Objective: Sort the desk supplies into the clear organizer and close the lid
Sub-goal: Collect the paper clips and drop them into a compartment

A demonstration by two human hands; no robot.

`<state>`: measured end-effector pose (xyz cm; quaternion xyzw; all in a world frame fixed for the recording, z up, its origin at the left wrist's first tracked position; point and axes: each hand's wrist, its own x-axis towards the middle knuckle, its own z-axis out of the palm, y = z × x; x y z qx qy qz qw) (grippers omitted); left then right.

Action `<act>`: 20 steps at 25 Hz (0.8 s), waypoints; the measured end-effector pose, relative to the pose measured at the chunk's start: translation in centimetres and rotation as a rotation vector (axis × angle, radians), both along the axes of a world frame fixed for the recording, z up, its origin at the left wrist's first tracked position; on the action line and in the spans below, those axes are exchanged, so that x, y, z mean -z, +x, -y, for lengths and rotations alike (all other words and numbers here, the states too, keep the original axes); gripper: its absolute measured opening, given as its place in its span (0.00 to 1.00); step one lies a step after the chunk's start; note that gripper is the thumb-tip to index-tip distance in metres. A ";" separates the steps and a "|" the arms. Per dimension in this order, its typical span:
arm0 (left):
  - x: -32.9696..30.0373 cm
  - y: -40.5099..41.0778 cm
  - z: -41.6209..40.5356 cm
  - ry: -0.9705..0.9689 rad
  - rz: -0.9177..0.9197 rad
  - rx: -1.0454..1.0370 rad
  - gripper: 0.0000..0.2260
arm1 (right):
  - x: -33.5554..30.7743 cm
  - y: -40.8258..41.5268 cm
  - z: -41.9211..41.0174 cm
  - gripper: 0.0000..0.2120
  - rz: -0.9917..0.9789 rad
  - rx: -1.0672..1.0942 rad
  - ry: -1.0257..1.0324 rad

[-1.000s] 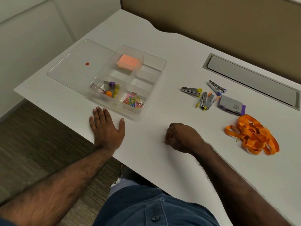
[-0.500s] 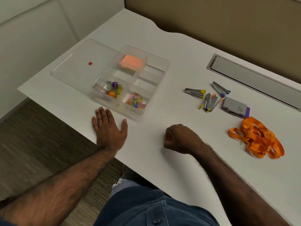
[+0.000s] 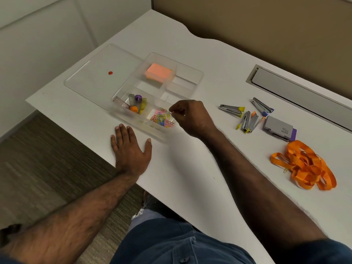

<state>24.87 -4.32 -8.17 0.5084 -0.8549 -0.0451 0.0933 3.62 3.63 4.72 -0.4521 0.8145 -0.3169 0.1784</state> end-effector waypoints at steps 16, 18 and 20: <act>0.0 0.9 0.7 0.013 0.020 -0.019 0.40 | 1.2 -1.3 -10.6 0.05 -0.065 -0.103 0.385; 0.3 0.9 0.8 0.016 0.033 -0.044 0.41 | 1.7 -1.1 -12.4 0.04 -0.068 -0.132 0.507; -0.1 0.6 0.4 0.030 0.012 -0.010 0.41 | 2.1 -0.8 -14.9 0.05 -0.053 -0.081 0.580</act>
